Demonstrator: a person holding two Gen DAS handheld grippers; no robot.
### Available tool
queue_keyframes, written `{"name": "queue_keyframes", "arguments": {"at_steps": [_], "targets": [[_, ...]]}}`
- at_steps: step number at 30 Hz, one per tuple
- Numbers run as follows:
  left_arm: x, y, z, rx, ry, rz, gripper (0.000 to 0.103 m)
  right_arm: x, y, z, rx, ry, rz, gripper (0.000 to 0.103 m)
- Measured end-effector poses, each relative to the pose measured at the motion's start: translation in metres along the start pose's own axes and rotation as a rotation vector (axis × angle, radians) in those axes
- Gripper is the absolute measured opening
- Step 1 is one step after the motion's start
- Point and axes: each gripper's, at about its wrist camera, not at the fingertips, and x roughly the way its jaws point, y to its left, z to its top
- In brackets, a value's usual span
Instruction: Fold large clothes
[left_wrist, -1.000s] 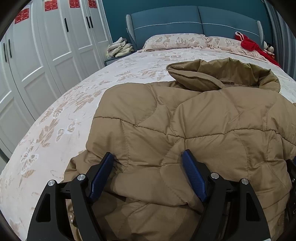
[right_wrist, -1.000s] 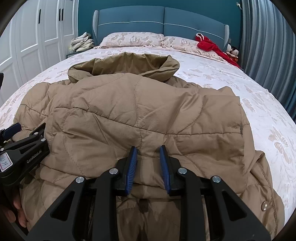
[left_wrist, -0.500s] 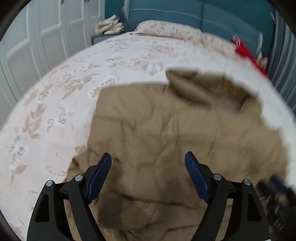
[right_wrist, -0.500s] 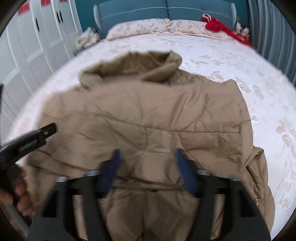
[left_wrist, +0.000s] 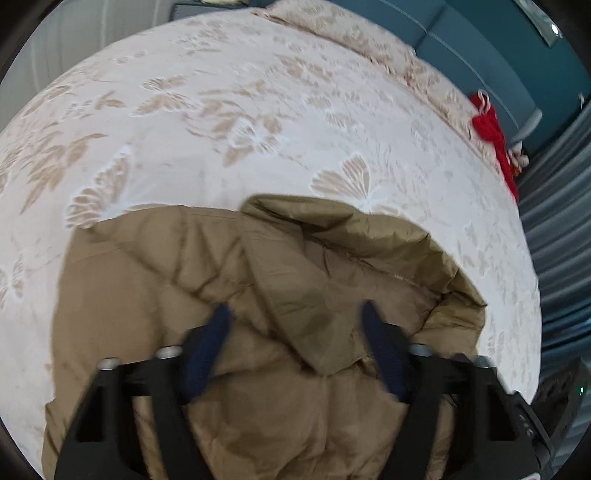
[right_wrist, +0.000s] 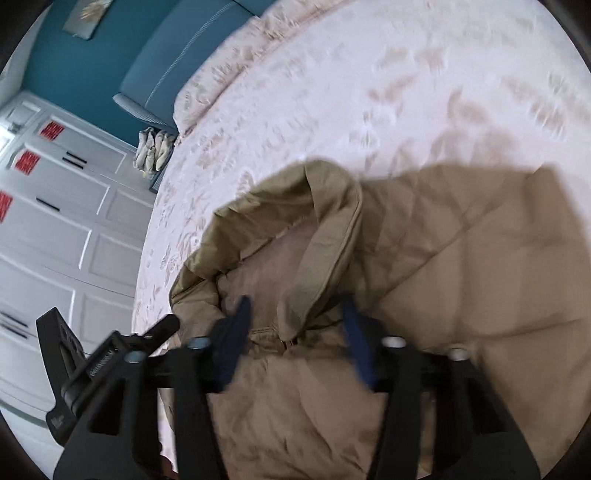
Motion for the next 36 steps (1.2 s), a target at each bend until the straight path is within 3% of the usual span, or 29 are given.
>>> {"name": "queue_keyframes", "arguments": {"at_steps": [1, 2, 4, 7, 9, 16, 23, 36], "targets": [[0.005, -0.004, 0.0, 0.028, 0.024, -0.004, 0.023, 0.003, 0.001, -0.001, -0.003, -0.003, 0.008, 0.008], [0.007, -0.003, -0.003, 0.043, 0.032, 0.0, 0.014, 0.0, 0.001, -0.003, -0.012, -0.018, 0.024, 0.005], [0.001, -0.001, -0.01, 0.081, -0.01, -0.001, 0.009, -0.013, 0.004, -0.011, -0.064, -0.075, 0.048, 0.004], [0.002, 0.007, -0.026, 0.148, -0.062, 0.022, 0.008, -0.022, 0.008, -0.028, -0.258, -0.134, -0.083, 0.004], [0.011, 0.008, -0.038, 0.198, -0.078, 0.052, 0.008, -0.008, -0.001, -0.036, -0.315, -0.106, -0.138, 0.003], [0.034, 0.002, -0.063, 0.286, -0.2, 0.142, 0.012, 0.012, -0.006, -0.048, -0.411, -0.148, -0.196, 0.001], [0.037, 0.009, -0.071, 0.285, -0.276, 0.129, 0.014, 0.018, -0.011, -0.054, -0.439, -0.181, -0.197, 0.001], [0.042, 0.001, -0.077, 0.314, -0.318, 0.168, 0.014, 0.022, -0.012, -0.061, -0.468, -0.208, -0.212, 0.0]]}}
